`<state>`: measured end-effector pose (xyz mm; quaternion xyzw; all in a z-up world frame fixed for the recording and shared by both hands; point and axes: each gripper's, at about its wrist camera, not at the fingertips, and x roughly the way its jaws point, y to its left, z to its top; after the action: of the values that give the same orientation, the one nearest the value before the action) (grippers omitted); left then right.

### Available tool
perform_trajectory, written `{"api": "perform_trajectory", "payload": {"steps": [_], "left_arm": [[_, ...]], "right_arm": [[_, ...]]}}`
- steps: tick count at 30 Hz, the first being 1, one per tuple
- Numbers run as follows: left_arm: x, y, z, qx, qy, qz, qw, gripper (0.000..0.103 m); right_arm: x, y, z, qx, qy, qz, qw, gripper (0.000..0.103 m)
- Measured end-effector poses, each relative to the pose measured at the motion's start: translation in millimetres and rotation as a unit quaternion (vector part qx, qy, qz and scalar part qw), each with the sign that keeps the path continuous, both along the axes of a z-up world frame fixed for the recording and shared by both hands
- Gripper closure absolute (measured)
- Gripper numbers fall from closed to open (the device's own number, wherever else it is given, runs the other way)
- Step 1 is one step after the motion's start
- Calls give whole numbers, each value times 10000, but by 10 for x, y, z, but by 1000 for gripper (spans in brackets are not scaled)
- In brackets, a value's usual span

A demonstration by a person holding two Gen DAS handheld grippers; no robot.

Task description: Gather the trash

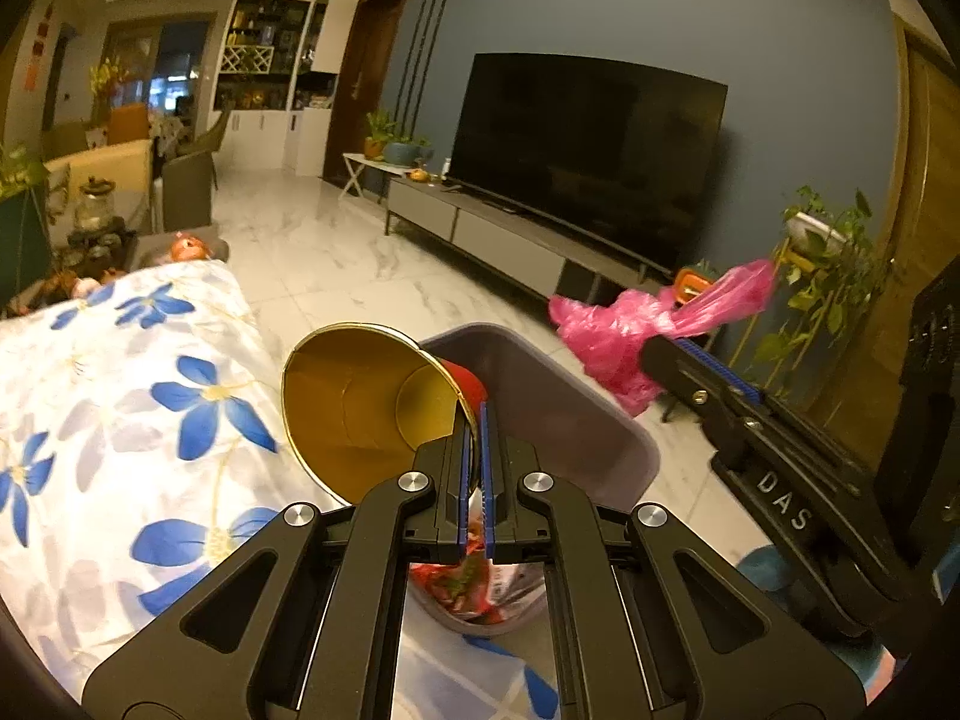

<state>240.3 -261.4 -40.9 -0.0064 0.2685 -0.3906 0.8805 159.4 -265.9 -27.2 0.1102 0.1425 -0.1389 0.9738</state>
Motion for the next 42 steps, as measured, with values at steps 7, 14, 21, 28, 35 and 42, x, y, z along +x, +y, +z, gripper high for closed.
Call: {"api": "perform_trajectory", "payload": {"steps": [7,14,21,28,35,42], "left_arm": [[76,168,-80,-46,72,315,9995,50],[-93,531,-30,107,-321,995,9945,19],[-354,1047,-17,406,-576,1907,9791,12],[-694,1529,48,367,-687,2490,9654,6],[-1041,1874,96,449,-851,2735,9570,6],[-1329,2159,76,520,-918,2889,9515,6]], "right_arm": [[-42,-61,-62,167,16,-174,9997,51],[-170,90,-72,-1,116,-335,9994,18],[-310,412,-99,-292,215,-421,9985,6],[-424,840,-55,-638,228,-102,9977,6],[-628,1165,24,-622,160,50,9979,6],[-851,1486,34,-725,193,45,9972,6]]}}
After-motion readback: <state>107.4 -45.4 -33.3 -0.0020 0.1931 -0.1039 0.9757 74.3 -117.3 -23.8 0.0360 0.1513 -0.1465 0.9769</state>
